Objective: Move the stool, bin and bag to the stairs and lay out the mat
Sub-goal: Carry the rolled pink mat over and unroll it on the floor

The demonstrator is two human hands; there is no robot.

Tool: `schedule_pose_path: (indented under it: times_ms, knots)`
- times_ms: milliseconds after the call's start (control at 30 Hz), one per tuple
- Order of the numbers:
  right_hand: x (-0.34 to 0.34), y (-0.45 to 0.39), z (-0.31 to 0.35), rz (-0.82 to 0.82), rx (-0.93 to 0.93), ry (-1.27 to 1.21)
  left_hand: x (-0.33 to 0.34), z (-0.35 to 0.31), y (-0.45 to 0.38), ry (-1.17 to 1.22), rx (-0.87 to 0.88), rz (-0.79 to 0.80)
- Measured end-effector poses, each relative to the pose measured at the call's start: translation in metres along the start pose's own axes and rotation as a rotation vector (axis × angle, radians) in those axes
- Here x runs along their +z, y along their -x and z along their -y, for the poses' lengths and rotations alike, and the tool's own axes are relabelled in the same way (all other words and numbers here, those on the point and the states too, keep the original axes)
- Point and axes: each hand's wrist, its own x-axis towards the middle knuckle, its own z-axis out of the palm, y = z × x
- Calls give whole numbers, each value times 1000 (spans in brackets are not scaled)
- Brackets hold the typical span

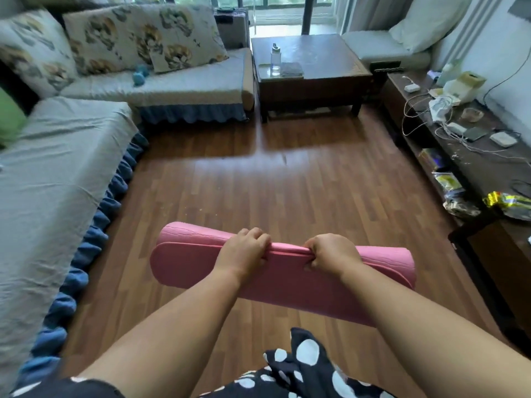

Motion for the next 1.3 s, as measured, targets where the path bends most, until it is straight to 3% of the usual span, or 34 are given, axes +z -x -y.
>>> schedule_pose_path:
  times_ms: [233, 433, 633, 933, 1067, 1300]
  knots:
    - [-48, -92, -13, 19, -51, 1, -12, 33, -58, -2, -148, -119]
    - [-76, -168, -15, 67, -11, -23, -16, 85, -132, -147, -36, -114]
    - [-111, -241, -12, 31, 56, -31, -42, 136, -220, -45, 44, -10]
    - [-131, -312, -23, 8, 127, -42, -63, 180, -305, -90, 138, 153]
    - [-142, -350, -25, 45, 93, -21, -63, 192, -336, -36, 70, 263]
    - [-196, -452, -58, 73, 23, 45, -80, 204, -416, 45, -45, 129]
